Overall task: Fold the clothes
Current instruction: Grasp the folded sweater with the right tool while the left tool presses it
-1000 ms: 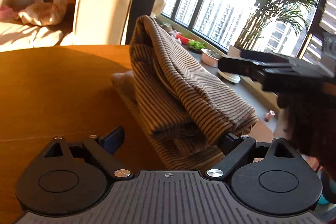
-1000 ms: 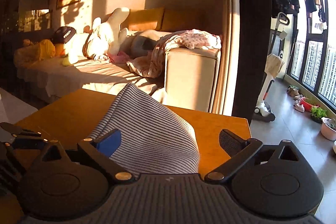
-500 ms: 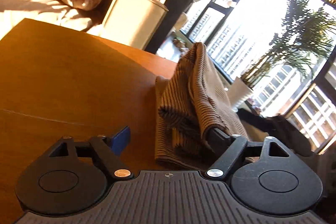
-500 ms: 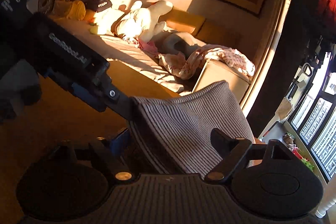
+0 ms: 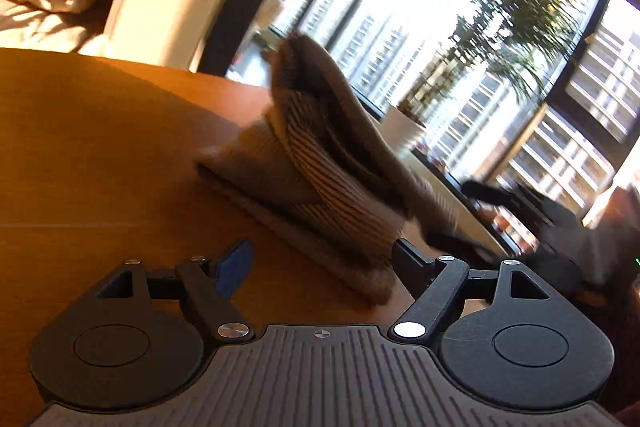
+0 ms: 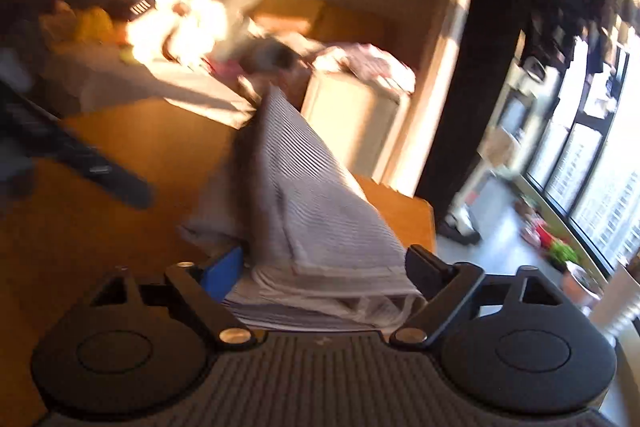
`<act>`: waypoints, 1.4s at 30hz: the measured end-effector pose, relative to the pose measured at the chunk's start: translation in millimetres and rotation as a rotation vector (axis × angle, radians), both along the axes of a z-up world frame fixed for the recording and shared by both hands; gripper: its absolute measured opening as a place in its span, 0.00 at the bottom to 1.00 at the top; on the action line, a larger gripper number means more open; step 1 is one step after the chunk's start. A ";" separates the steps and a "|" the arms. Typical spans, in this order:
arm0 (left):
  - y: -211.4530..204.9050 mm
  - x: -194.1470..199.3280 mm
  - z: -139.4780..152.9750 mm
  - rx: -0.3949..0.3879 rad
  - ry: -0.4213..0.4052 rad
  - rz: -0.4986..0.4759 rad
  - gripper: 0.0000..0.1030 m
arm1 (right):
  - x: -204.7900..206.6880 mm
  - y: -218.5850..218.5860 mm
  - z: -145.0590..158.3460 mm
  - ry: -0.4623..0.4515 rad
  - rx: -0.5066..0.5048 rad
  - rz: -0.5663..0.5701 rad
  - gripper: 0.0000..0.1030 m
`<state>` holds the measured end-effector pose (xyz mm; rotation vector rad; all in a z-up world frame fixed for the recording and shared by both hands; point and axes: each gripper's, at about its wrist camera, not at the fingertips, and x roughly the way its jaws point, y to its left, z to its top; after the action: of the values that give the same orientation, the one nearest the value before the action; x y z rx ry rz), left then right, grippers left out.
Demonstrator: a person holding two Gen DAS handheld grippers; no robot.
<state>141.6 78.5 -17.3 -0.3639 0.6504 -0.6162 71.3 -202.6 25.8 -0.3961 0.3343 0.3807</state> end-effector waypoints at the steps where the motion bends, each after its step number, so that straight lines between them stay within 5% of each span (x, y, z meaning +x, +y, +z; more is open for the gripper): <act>1: 7.1 3.4 1.0 0.003 0.010 0.048 0.83 | -8.1 7.7 -0.2 -0.030 -0.015 0.032 0.92; 4: 21.3 13.9 -0.1 -0.005 0.062 0.138 0.84 | -12.6 42.1 -9.2 -0.132 -0.081 0.069 0.94; 8: 25.7 12.3 -3.0 -0.014 0.088 0.153 0.87 | 26.1 73.1 -30.5 -0.128 -0.150 0.050 0.93; 10: 27.4 9.2 -4.9 -0.004 0.085 0.147 0.89 | 46.3 70.5 -34.6 -0.065 -0.143 0.031 0.79; 13: 31.3 9.2 -8.9 -0.008 0.095 0.140 0.90 | 60.1 41.8 -16.1 0.027 -0.019 0.051 0.38; 15: 32.7 12.2 -11.3 -0.021 0.108 0.136 0.90 | 64.6 26.1 4.8 0.013 -0.006 0.046 0.31; 17: 30.0 15.8 -12.8 -0.040 0.119 0.123 0.90 | 67.8 21.9 22.7 -0.074 -0.093 0.015 0.27; 20: 19.7 21.6 -10.7 -0.045 0.114 0.100 0.90 | 61.5 36.0 17.5 -0.209 -0.362 0.028 0.26; 24: 9.4 23.7 7.7 -0.042 0.058 0.097 0.88 | 34.2 78.0 -44.9 -0.203 -0.608 0.184 0.26; 27: 3.6 24.7 34.3 -0.041 -0.008 0.093 0.85 | 12.9 102.5 -87.9 -0.321 -0.758 0.201 0.26; 33: -41.0 49.6 83.0 -0.099 -0.150 0.000 0.74 | 8.9 104.5 -87.4 -0.302 -0.722 0.174 0.26; 35: -60.3 70.0 78.8 -0.105 -0.123 -0.014 0.67 | 8.0 101.5 -82.6 -0.281 -0.682 0.177 0.26; 38: -81.1 98.0 52.5 0.003 -0.028 0.039 0.55 | 8.6 87.3 -62.4 -0.210 -0.556 0.198 0.31; 42: -76.3 104.2 14.9 0.088 0.031 0.079 0.50 | 14.4 44.1 -11.9 -0.052 -0.230 0.269 0.63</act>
<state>245.8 2.2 -2.4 -0.3156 0.6876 -0.5059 85.7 -158.5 14.0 -0.6791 0.2755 0.5966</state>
